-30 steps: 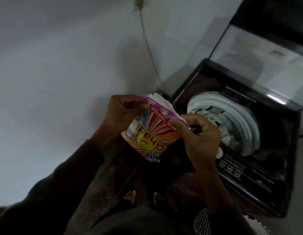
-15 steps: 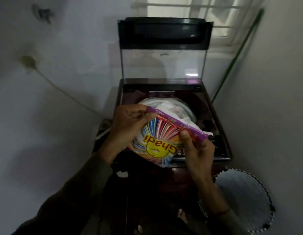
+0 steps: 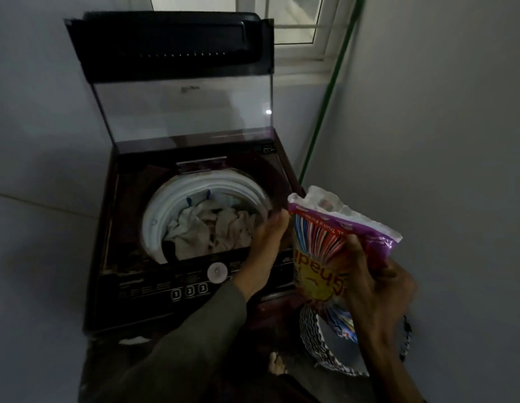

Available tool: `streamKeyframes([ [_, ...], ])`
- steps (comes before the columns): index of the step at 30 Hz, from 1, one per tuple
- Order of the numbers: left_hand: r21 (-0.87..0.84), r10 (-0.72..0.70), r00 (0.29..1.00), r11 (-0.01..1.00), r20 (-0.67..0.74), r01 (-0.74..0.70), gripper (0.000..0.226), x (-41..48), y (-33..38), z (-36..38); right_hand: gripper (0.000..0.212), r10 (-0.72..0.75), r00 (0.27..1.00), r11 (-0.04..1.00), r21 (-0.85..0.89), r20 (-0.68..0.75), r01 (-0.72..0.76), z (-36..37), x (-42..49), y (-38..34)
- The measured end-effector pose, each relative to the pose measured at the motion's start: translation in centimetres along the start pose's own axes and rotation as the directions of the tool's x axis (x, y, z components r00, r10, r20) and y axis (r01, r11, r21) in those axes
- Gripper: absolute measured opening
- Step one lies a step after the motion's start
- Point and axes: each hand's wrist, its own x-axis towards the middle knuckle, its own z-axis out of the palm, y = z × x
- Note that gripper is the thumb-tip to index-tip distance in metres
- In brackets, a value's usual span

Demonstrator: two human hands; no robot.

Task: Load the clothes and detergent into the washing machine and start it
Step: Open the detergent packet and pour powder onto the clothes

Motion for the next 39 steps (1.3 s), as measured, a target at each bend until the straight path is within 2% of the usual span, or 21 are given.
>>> streamKeyframes([
  [3, 0.057, -0.233, 0.970, 0.972, 0.067, 0.229, 0.045, 1.2, -2.0, 2.4, 0.046, 0.055, 0.998, 0.998, -0.035, 0.032, -0.054, -1.2, 1.6, 0.6],
  [5, 0.075, -0.317, 0.938, 0.948, 0.140, 0.309, 0.044, 1.2, -3.7, 3.5, 0.049, 0.066, 0.996, 0.996, -0.065, 0.054, -0.063, -1.5, 2.4, 0.7],
  [8, -0.013, -0.409, 0.896, 0.908, 0.173, 0.418, 0.047, 0.5, -6.6, 4.0, 0.063, 0.044, 0.996, 0.983, -0.180, 0.076, -0.030, -1.0, 3.8, 1.3],
  [11, -0.083, -0.427, 0.876, 0.887, 0.223, 0.453, 0.051, 0.3, -8.7, 3.7, 0.071, 0.024, 0.995, 0.944, -0.330, 0.098, 0.010, 0.4, 4.9, 1.9],
  [14, -0.116, -0.449, 0.844, 0.860, 0.294, 0.498, 0.056, 0.7, -10.0, 2.7, 0.068, 0.002, 0.993, 0.922, -0.386, 0.118, 0.044, 1.8, 5.8, 1.6],
  [18, -0.143, -0.483, 0.805, 0.820, 0.344, 0.554, 0.078, 1.4, -11.3, 1.6, 0.059, -0.017, 0.991, 0.894, -0.443, 0.131, 0.074, 3.7, 6.6, 1.2],
  [24, -0.141, -0.621, 0.668, 0.680, 0.410, 0.719, 0.095, 1.5, -11.5, 1.1, 0.056, -0.001, 0.991, 0.831, -0.551, 0.135, 0.076, 6.5, 7.2, 1.3],
  [28, -0.121, -0.675, 0.593, 0.610, 0.438, 0.783, 0.108, 1.4, -12.7, 0.8, 0.054, 0.025, 0.987, 0.781, -0.620, 0.159, 0.080, 7.7, 7.4, 1.4],
  [30, -0.153, -0.691, 0.540, 0.540, 0.481, 0.828, 0.113, 1.4, -12.6, 0.2, 0.052, 0.045, 0.985, 0.762, -0.643, 0.166, 0.073, 8.2, 7.5, 1.4],
  [32, -0.161, -0.693, 0.507, 0.502, 0.512, 0.850, 0.113, 1.1, -12.1, -0.2, 0.051, 0.077, 0.984, 0.759, -0.650, 0.159, 0.045, 8.5, 7.5, 1.4],
  [35, -0.157, -0.683, 0.499, 0.501, 0.533, 0.851, 0.102, 0.6, -11.3, -1.0, 0.049, 0.096, 0.983, 0.752, -0.658, 0.158, 0.032, 9.0, 7.5, 1.4],
  [39, -0.168, -0.693, 0.494, 0.485, 0.525, 0.858, 0.100, 0.1, -11.0, -1.6, 0.049, 0.107, 0.980, 0.729, -0.683, 0.170, 0.039, 9.3, 7.7, 1.7],
])
